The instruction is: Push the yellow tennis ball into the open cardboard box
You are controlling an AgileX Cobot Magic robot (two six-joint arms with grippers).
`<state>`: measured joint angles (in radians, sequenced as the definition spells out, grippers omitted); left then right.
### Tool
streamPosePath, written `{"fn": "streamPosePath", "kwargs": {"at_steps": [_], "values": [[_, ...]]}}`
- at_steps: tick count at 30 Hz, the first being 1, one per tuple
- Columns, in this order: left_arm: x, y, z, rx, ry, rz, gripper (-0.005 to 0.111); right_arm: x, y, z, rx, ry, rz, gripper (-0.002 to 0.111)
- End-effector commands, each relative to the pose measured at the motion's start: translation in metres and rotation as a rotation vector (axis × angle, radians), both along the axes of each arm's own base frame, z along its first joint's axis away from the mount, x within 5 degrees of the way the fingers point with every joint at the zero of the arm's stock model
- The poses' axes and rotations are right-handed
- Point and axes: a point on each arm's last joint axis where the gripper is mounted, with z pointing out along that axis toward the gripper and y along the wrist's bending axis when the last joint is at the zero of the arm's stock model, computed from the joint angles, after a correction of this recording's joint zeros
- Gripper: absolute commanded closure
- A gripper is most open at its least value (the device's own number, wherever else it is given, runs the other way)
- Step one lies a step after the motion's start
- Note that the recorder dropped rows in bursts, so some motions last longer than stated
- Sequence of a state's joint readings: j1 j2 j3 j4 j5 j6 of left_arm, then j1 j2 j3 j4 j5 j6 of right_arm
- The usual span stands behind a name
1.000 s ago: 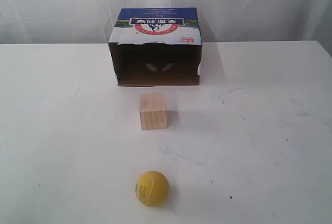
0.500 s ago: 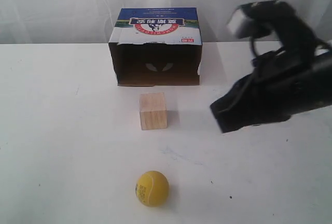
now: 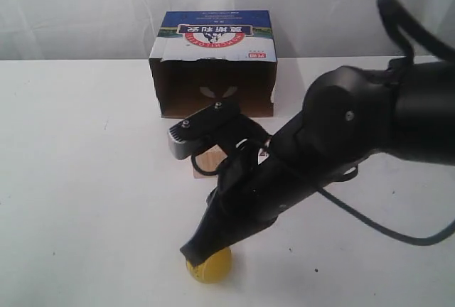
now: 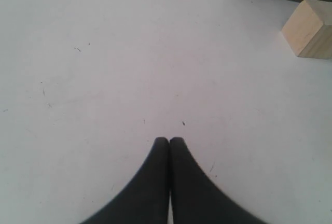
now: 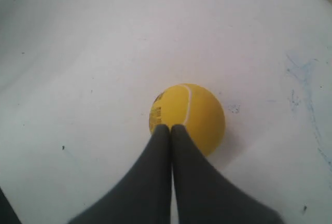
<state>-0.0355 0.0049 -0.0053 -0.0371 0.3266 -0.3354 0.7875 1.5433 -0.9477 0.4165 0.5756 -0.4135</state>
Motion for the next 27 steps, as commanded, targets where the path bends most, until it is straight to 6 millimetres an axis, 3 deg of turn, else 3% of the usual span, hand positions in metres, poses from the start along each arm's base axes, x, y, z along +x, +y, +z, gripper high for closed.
{"fn": "streamPosePath", "kwargs": {"at_steps": [1, 9, 27], "values": [[-0.002, -0.001, -0.004, 0.001, 0.035, -0.011, 0.107, 0.0, 0.017, -0.013, 0.006, -0.024, 0.008, 0.108], [-0.002, -0.001, -0.004, 0.001, 0.035, -0.011, 0.107, -0.003, 0.034, -0.036, -0.029, 0.008, 0.027, 0.108], [-0.002, -0.001, -0.004, 0.001, 0.035, -0.011, 0.107, -0.001, 0.032, -0.04, -0.052, 0.024, -0.023, 0.108]]}}
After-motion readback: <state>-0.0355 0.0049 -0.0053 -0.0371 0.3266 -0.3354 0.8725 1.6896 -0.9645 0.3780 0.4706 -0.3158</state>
